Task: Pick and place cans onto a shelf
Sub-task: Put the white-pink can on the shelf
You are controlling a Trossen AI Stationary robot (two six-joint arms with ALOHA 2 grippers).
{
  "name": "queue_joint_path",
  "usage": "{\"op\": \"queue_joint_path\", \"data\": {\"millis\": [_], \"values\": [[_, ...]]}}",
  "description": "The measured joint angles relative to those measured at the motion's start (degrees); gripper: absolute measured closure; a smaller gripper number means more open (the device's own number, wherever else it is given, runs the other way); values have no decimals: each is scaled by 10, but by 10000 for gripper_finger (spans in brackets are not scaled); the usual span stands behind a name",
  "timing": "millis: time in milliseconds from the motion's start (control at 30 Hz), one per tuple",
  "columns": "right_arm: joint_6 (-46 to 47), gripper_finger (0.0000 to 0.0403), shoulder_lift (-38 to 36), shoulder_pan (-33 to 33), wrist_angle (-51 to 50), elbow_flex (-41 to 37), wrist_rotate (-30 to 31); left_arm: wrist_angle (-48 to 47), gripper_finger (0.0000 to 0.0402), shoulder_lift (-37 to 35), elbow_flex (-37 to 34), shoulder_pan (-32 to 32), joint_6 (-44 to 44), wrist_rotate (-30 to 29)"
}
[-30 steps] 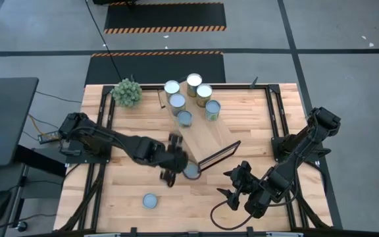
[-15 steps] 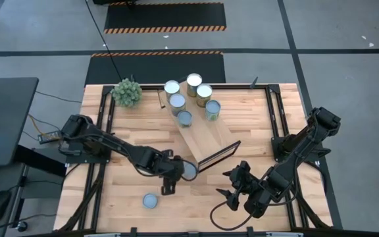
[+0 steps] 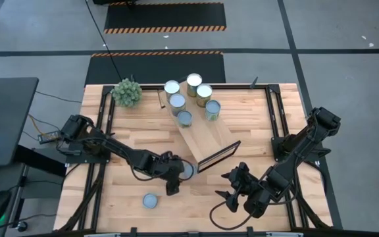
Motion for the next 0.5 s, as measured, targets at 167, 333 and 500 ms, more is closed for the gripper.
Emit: {"op": "queue_joint_path", "data": {"millis": [167,333,500], "values": [[0,57,0,-6,4,0,0,12,120,0,-1,5,-22,-42],[-3,57,0,-8,8,0,-1,28,121,0,-1,4,2,-74],[-3,57,0,-8,9,0,-1,29,131,10,0,17,-80,-94]]}}
